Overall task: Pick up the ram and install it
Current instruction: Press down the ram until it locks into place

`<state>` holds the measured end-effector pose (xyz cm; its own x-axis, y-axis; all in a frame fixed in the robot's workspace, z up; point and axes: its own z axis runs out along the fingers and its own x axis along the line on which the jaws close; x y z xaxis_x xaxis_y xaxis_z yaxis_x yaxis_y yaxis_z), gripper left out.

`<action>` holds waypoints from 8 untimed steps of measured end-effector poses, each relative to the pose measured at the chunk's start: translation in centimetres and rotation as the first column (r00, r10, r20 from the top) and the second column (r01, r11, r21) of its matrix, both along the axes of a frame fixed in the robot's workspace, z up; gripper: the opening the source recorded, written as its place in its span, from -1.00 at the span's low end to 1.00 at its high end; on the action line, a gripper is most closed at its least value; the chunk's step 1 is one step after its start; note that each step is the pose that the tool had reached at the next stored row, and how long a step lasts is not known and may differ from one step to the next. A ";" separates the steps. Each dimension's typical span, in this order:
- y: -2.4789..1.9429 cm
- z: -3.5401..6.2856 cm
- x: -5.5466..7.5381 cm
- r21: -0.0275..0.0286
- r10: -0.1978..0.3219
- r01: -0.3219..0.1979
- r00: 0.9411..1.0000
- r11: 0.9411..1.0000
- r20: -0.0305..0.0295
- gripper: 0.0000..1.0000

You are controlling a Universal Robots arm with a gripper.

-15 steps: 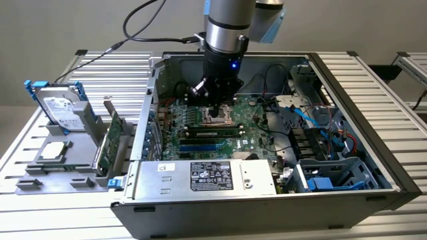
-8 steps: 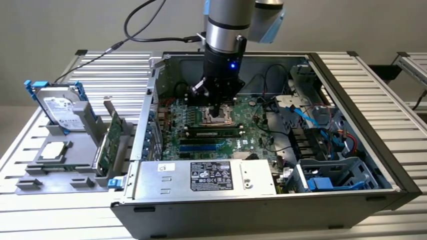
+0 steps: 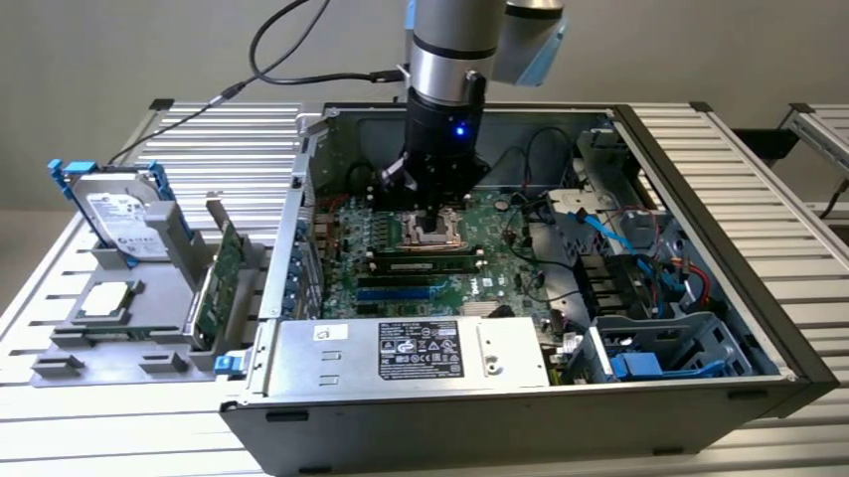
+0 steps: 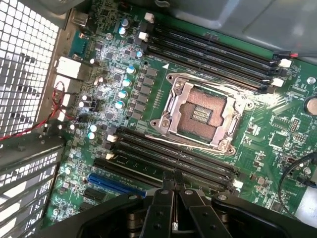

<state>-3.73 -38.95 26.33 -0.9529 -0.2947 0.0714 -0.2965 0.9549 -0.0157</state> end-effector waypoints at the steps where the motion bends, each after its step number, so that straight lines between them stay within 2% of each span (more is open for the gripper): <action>1: 0.00 0.00 0.0 0.000 -0.011 0.011 1.000 1.000 0.002 -0.79; 8: 0.01 0.00 0.0 0.001 -0.089 0.089 0.996 0.996 0.016 -0.79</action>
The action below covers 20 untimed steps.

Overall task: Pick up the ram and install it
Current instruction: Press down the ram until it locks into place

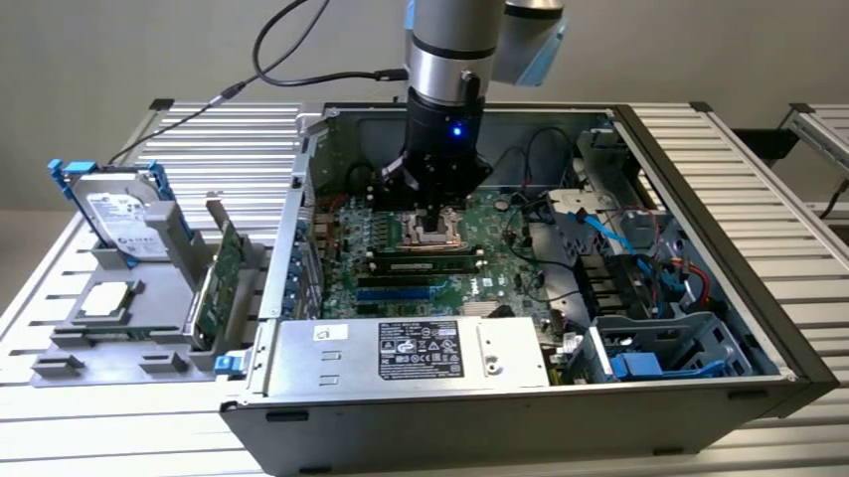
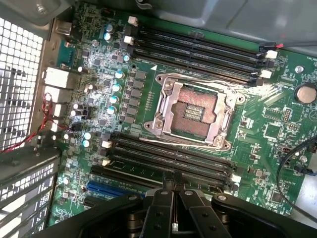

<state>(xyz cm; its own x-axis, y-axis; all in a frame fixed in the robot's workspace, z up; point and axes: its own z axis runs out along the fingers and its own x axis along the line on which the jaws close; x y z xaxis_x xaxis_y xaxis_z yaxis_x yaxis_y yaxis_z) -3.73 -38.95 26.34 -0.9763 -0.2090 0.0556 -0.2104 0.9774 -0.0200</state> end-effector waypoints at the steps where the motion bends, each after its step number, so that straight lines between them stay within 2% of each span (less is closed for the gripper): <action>1: 0.00 0.00 0.0 0.000 -0.011 0.011 1.000 1.000 0.001 -0.79; 9: 0.00 0.12 0.0 -0.009 -0.064 0.064 0.998 0.998 0.003 -0.79; 15: -0.04 0.21 0.0 -0.019 -0.074 0.074 0.997 0.997 0.004 -0.79; 20: -0.51 0.25 0.1 -0.020 -0.080 0.080 0.997 0.997 0.004 -0.79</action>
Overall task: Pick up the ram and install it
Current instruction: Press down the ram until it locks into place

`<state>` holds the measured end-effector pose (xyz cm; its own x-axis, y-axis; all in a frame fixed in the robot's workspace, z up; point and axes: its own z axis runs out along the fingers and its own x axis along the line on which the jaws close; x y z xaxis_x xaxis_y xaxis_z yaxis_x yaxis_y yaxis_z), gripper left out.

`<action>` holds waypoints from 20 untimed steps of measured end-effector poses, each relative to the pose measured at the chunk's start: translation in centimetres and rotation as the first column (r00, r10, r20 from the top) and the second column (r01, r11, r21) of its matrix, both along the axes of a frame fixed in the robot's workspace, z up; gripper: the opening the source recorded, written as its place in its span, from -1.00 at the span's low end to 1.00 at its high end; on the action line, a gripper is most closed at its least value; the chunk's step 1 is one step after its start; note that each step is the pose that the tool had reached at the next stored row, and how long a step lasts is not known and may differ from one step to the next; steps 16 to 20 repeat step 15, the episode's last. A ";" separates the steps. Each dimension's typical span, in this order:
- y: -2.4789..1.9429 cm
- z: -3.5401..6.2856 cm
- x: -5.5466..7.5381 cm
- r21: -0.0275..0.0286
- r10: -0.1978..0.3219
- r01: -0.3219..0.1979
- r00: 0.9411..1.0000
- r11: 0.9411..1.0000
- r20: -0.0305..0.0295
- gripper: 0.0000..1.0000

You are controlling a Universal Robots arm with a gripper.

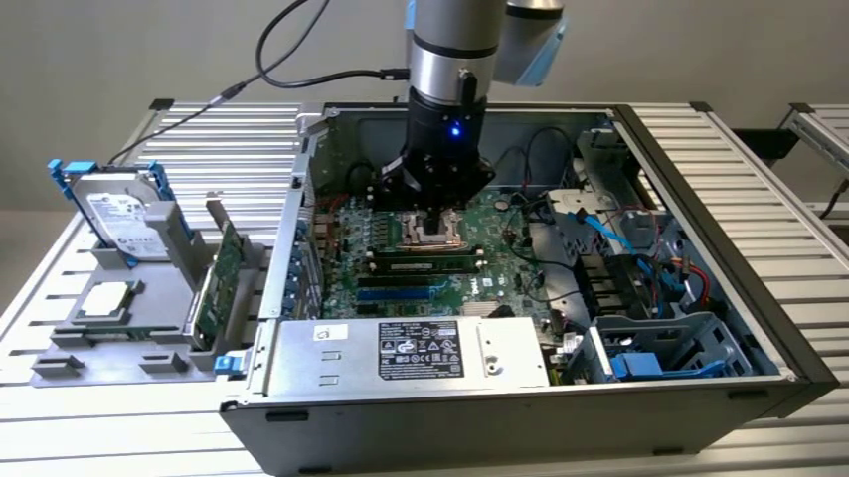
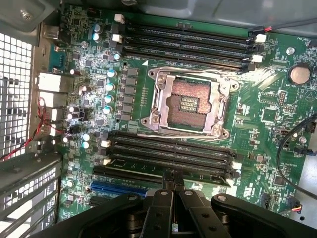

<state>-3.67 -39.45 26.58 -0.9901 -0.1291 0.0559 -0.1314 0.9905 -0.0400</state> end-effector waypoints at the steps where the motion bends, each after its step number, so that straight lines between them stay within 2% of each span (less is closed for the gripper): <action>1: -0.13 0.01 0.0 0.000 -0.001 0.001 1.000 1.000 0.000 -0.79; 7: -1.19 0.01 0.0 0.000 -0.006 0.006 1.000 1.000 0.000 -0.79; 20: -1.19 0.01 0.0 0.000 -0.006 0.006 1.000 1.000 0.000 -0.79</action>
